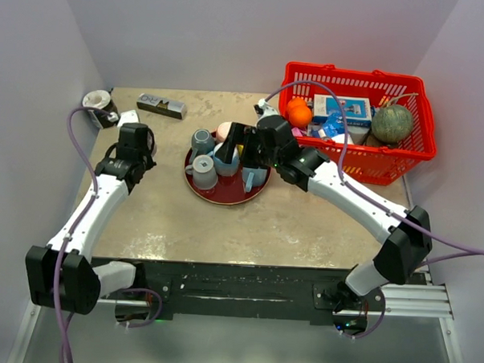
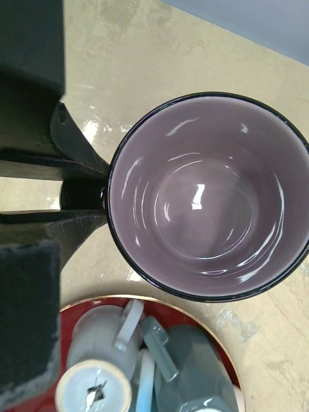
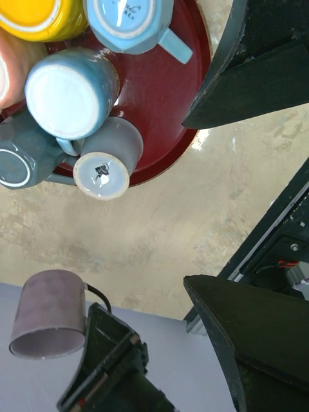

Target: Turn the mug right side up

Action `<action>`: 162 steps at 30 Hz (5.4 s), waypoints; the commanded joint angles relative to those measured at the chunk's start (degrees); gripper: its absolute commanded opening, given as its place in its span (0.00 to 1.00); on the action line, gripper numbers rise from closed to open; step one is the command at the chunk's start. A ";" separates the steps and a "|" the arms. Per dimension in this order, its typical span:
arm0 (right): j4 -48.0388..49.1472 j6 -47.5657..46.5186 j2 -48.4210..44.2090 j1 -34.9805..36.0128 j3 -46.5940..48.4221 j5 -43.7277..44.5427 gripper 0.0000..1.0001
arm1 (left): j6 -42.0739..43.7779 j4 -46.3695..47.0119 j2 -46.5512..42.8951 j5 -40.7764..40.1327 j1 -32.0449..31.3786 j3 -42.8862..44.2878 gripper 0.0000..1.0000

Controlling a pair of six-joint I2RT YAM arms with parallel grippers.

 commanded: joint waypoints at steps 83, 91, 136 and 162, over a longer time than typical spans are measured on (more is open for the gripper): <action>-11.01 6.80 17.82 3.21 1.31 35.70 0.55 | -5.14 11.21 -9.15 30.01 19.99 -2.44 0.99; -11.10 7.95 20.19 3.21 2.81 36.49 0.39 | -5.06 11.30 -9.50 31.68 19.55 -2.26 0.99; 14.89 0.74 -13.03 2.78 7.21 3.28 0.00 | -52.66 76.41 -9.41 71.16 -1.80 -19.31 0.99; 38.47 4.78 -16.11 2.78 -2.20 -11.85 0.00 | -67.81 91.37 -6.42 60.34 -6.47 -15.79 0.77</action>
